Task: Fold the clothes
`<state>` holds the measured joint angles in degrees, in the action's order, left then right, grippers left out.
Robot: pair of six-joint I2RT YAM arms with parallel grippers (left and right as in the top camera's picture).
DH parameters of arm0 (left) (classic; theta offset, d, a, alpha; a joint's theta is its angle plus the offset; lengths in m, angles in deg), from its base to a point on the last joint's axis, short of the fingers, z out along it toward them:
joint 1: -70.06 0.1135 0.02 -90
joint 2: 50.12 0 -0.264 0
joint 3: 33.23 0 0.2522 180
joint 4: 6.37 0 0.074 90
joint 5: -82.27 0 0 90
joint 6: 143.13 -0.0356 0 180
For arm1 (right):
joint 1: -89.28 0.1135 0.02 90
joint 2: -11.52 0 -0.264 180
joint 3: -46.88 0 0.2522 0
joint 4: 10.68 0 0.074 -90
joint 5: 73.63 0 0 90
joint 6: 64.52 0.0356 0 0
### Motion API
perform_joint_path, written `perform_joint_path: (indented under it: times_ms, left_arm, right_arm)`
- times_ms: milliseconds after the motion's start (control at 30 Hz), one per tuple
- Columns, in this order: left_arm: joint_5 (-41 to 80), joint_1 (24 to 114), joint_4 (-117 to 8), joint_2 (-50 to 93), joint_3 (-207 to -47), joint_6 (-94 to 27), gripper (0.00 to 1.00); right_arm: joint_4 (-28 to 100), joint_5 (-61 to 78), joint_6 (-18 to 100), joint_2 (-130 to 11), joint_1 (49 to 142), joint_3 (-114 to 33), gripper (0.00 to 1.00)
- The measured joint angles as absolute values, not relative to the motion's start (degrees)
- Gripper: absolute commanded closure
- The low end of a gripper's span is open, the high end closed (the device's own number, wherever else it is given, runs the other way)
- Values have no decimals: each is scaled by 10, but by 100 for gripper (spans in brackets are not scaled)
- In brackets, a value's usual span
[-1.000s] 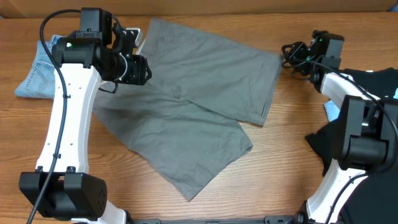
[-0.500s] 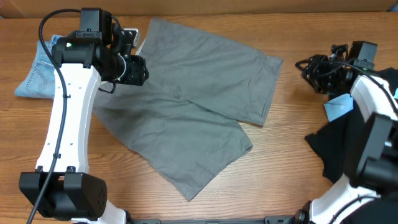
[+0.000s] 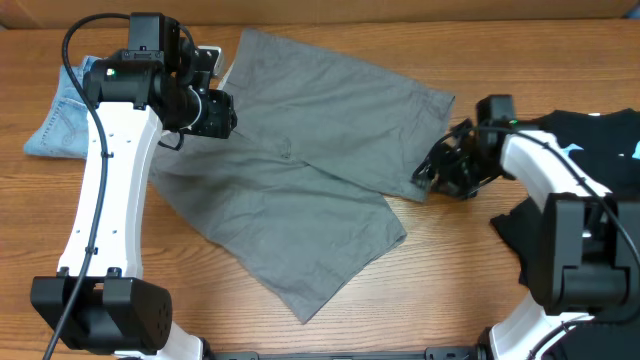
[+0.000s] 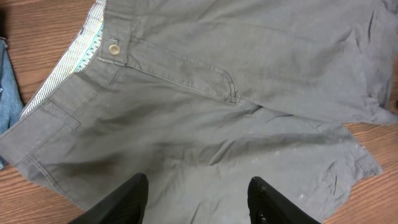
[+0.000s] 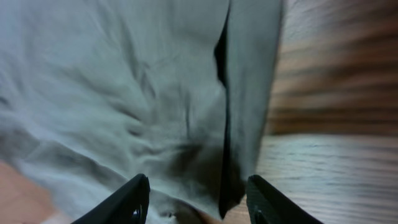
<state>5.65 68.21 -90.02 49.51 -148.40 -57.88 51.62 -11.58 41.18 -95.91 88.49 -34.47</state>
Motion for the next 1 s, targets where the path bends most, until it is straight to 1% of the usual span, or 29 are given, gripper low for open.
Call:
perform_joint_path:
  times_ms: [67,133,267,333,400,633,667,733,767,833,933,1000]
  left_arm:
    - [56,682,-900,495,-1484,-579,45]
    - [55,682,-900,495,-1484,-579,46]
    - [55,682,-900,495,-1484,-579,45]
    - [55,682,-900,495,-1484,-579,44]
    - [55,682,-900,495,-1484,-579,44]
    - [55,682,-900,495,-1484,-580,42]
    - [55,682,-900,495,-1484,-580,41]
    - [55,682,-900,495,-1484,-580,40]
    - [55,682,-900,495,-1484,-580,40]
    - [55,682,-899,495,-1484,-581,40]
    - [55,682,-898,495,-1484,-581,39]
    - [55,682,-898,495,-1484,-581,39]
  right_arm:
    - [497,-102,421,-959,896,-331,48]
    - [487,-90,430,-959,902,-322,64]
    - [498,-83,451,-959,902,-312,86]
    - [501,-84,446,-959,901,-311,93]
    - [510,-87,443,-959,900,-311,96]
    - [573,-89,432,-959,862,-311,96]
    - [576,-89,427,-959,856,-311,92]
    - [574,-97,416,-959,848,-311,69]
    - [569,-104,404,-959,848,-311,60]
    - [554,-115,389,-959,848,-311,55]
    - [522,-131,373,-959,849,-311,55]
    - [509,-140,369,-959,849,-311,57]
